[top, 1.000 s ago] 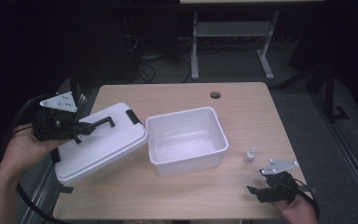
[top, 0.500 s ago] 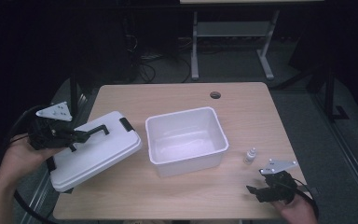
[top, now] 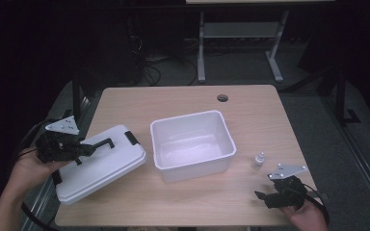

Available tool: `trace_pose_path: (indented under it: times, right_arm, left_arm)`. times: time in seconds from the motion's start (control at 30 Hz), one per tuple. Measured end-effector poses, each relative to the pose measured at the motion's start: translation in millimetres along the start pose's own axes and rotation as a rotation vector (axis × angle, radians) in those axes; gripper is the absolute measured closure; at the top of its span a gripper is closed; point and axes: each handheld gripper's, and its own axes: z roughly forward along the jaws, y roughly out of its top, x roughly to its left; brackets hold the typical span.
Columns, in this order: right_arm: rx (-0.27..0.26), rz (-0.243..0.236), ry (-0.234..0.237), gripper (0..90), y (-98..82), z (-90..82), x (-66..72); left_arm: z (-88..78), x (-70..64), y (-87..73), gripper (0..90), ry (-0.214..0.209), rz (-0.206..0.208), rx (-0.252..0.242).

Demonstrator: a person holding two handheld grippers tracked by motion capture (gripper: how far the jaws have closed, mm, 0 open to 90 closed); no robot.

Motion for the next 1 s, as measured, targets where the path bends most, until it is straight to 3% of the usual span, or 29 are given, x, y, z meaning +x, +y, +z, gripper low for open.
trace_pose_path:
  times: [0.47, 1.0]
  right_arm:
    - [0.010, -0.003, 0.005, 22.5, 1.1, 2.3, 0.7]
    - [0.013, -0.003, 0.008, 22.5, 1.3, 2.4, 2.0]
  left_arm:
    - [28.1, 0.8, -19.8, 84.1, -0.025, -0.023, 0.009]
    - [53.9, -0.8, -30.0, 84.1, -0.046, -0.040, 0.003]
